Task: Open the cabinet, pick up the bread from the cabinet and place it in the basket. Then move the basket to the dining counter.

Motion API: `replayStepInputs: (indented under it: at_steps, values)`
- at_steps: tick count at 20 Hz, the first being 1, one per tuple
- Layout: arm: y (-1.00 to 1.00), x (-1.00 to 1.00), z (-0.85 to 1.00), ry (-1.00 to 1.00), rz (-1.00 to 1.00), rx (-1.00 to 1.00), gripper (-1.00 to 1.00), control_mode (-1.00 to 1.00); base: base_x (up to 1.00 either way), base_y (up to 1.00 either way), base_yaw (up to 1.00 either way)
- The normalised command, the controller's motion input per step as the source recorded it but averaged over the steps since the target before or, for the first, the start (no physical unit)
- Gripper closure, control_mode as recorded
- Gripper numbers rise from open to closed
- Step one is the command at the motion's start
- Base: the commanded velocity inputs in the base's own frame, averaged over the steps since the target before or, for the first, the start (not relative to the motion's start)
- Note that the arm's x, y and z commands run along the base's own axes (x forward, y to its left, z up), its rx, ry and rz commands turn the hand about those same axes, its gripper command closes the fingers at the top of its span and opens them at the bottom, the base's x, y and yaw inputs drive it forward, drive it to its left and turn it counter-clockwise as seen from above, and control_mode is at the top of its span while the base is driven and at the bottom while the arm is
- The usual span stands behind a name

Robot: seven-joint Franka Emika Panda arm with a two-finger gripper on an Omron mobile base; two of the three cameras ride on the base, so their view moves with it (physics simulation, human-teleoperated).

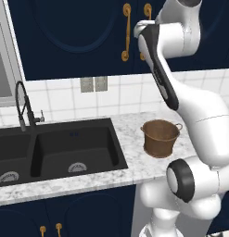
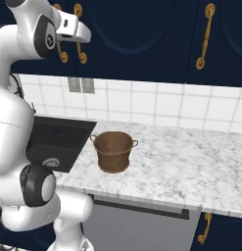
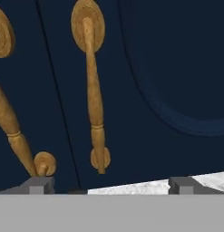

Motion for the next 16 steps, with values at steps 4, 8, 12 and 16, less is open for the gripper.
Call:
replayStepInputs:
  at_steps: [4, 8, 12, 16]
  values:
    - [0.19, 0.55, 0.0, 0.0, 0.0, 0.0, -1.0, -1.0, 0.0, 0.0, 0.0]
    - [0.02, 0.64, 0.0, 0.0, 0.0, 0.0, -1.0, -1.0, 0.0, 0.0, 0.0]
    - [0.0, 0.59, 0.0, 0.0, 0.0, -0.03, -1.0, -1.0, 0.0, 0.0, 0.0]
    - [-0.01, 0.48, -0.02, 0.0, 0.01, 0.0, -1.0, -1.0, 0.0, 0.0, 0.0]
